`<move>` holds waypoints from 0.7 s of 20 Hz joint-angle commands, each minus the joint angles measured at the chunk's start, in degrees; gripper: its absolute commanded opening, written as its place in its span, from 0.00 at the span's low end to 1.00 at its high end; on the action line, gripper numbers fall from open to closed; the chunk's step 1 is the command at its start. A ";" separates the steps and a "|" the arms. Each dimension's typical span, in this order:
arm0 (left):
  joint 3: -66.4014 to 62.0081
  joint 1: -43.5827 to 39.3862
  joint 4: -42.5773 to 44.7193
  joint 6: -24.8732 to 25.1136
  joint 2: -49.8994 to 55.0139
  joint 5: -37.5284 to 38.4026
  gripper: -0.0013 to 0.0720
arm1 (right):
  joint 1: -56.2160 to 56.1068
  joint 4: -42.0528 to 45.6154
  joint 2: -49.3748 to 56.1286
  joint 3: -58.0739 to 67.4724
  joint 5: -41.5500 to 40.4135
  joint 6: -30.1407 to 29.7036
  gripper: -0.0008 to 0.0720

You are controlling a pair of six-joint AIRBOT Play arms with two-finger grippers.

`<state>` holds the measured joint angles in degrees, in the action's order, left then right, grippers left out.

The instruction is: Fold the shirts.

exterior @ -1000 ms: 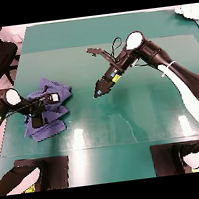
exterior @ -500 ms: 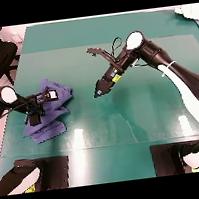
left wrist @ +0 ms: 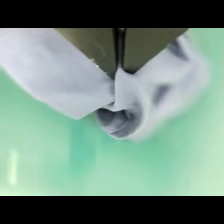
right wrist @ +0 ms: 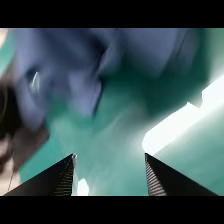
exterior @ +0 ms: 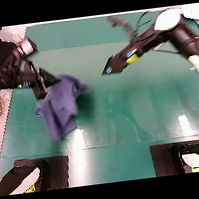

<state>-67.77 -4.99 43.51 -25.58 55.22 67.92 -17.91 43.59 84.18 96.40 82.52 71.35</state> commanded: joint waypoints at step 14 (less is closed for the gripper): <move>-8.35 -13.66 -9.90 -9.14 6.03 -12.11 0.05 | 32.39 12.55 -22.86 -14.56 -2.69 4.20 0.71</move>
<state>-75.72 -17.89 10.59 -25.54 60.86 54.83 10.44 55.11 64.88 89.06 80.95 75.53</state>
